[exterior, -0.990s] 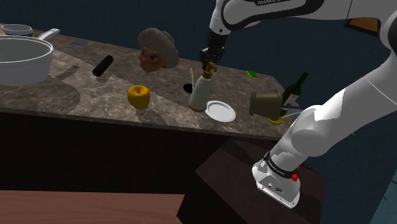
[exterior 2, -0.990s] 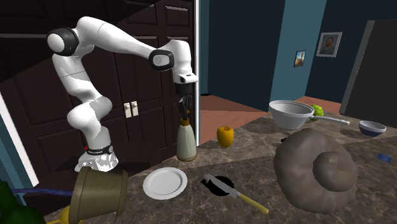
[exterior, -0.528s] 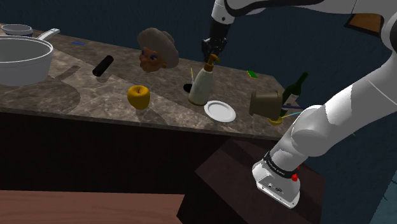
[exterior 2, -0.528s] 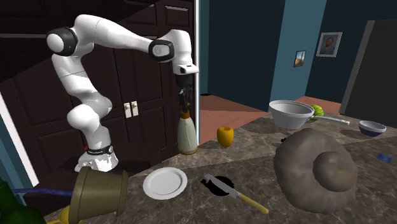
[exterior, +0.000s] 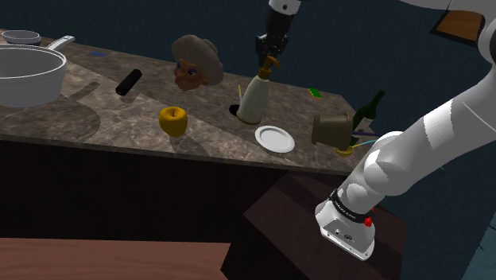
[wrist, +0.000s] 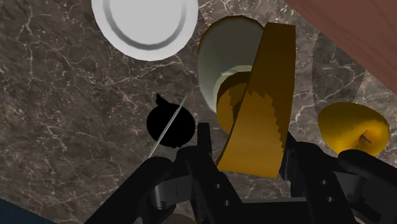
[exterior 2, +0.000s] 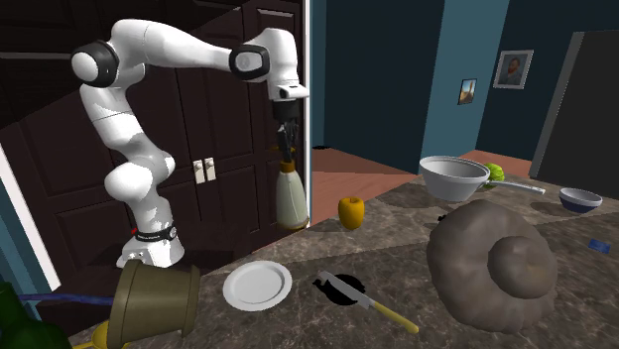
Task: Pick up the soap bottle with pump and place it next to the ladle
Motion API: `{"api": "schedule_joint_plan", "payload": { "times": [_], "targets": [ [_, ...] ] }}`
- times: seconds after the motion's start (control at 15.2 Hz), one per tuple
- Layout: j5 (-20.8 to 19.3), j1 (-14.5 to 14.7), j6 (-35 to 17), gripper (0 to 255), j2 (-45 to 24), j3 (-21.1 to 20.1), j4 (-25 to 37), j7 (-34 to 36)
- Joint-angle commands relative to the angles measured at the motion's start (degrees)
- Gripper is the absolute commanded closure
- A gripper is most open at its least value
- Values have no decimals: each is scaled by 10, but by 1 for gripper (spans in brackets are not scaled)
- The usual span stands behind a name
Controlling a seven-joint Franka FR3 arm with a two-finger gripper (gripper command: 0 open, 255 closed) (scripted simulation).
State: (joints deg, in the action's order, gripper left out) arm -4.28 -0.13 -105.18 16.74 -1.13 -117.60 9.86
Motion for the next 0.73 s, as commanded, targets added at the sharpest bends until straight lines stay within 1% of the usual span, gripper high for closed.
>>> {"api": "schedule_joint_plan", "payload": {
  "times": [0.0, 0.66],
  "targets": [
    [0, 0, 16, 255, -4, 0, 20, -1],
    [1, 0, 93, 255, -14, -1, 108, -6]
  ]
}}
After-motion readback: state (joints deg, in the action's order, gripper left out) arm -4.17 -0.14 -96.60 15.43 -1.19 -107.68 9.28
